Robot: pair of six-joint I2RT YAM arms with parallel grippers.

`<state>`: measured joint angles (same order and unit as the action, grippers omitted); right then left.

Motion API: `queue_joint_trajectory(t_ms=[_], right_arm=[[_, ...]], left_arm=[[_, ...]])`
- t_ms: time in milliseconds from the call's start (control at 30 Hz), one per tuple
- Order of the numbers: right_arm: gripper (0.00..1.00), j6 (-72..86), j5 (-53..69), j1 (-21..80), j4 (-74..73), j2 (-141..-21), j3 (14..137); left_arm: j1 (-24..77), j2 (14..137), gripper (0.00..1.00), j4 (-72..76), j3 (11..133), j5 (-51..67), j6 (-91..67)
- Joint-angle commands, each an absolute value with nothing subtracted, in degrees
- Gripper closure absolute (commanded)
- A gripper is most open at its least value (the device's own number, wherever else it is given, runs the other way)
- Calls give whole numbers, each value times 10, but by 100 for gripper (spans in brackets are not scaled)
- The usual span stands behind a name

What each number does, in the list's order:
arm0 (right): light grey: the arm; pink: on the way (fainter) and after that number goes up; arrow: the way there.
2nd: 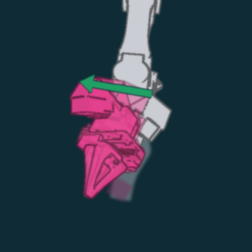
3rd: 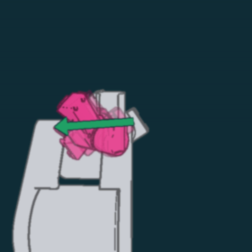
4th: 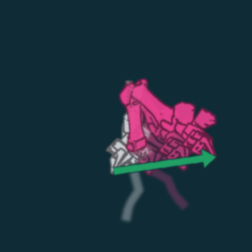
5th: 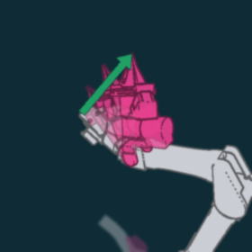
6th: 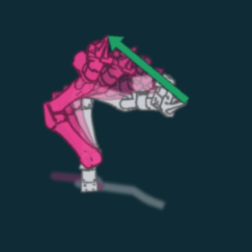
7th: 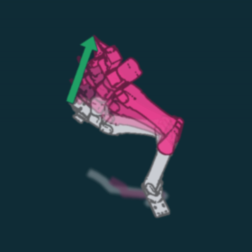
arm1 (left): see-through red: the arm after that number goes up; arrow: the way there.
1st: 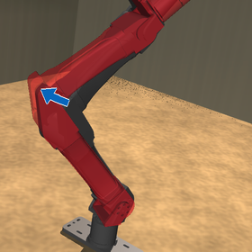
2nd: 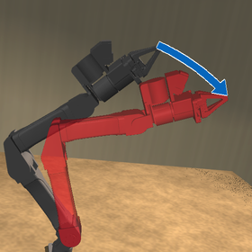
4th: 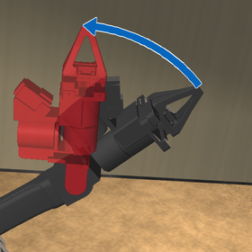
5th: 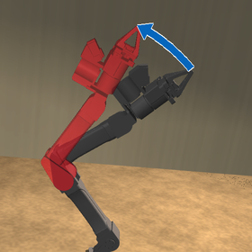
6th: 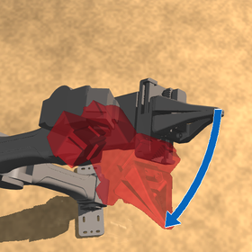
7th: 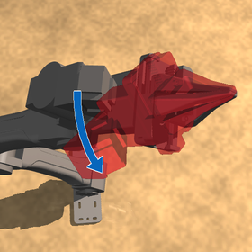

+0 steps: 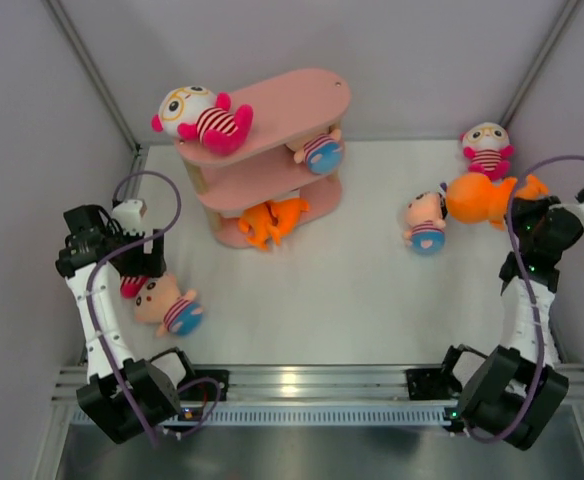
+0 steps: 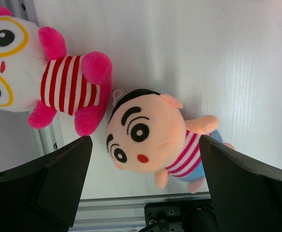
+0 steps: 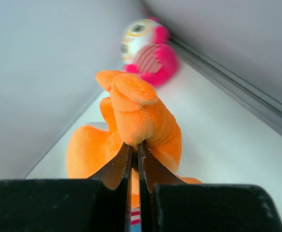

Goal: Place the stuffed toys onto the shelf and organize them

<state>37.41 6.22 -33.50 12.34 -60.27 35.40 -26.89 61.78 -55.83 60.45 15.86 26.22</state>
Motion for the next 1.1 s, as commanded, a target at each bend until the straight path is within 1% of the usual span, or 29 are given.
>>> queue_joint_trajectory(t_ms=[0,167,233,267,333,367,433,467,533,567,600,633,667,700,767,800,833,900,933,1067], right_arm=[[100,287,90,-265,104,-549,422],[100,202,118,-162,32,-487,470],[100,189,123,-105,12,-454,479],[100,189,122,-84,2,-442,482],[100,192,120,-22,-25,-413,490],[100,199,111,29,-31,-398,491],[100,212,105,75,-31,-388,491],[100,214,82,128,-28,-383,490],[100,214,35,190,-16,-366,476],[100,211,-20,261,-5,-361,467],[100,211,-45,298,25,-360,459],[100,209,-68,331,39,-371,447],[100,207,-101,364,51,-383,444],[100,203,-118,422,64,-399,445],[100,194,-168,479,104,-458,453],[100,188,-183,532,125,-474,454],[100,185,-199,555,177,-505,454],[100,191,-221,604,219,-535,454],[100,193,-225,612,235,-569,469],[100,189,-221,642,251,-658,532]], left_arm=[[-265,593,2,-605,650,242,271],[-262,579,2,-655,668,328,294],[-261,574,2,-679,676,365,322],[-261,571,2,-691,678,406,331],[-259,563,3,-714,691,438,343],[-258,557,3,-735,702,473,358],[-251,552,2,-750,713,500,366],[-247,548,1,-756,720,511,367],[-222,535,1,-765,719,554,357],[-206,528,1,-764,715,564,350],[-187,521,1,-764,715,574,345],[-149,505,1,-765,716,585,345],[-135,498,2,-764,721,592,340],[-127,491,1,-764,723,597,337],[-120,479,1,-764,729,590,337],[-119,478,1,-764,730,584,341],[-119,482,2,-764,732,576,342],[-116,487,1,-765,725,567,353],[-110,496,1,-765,721,568,357],[-92,521,1,-765,710,587,365]])
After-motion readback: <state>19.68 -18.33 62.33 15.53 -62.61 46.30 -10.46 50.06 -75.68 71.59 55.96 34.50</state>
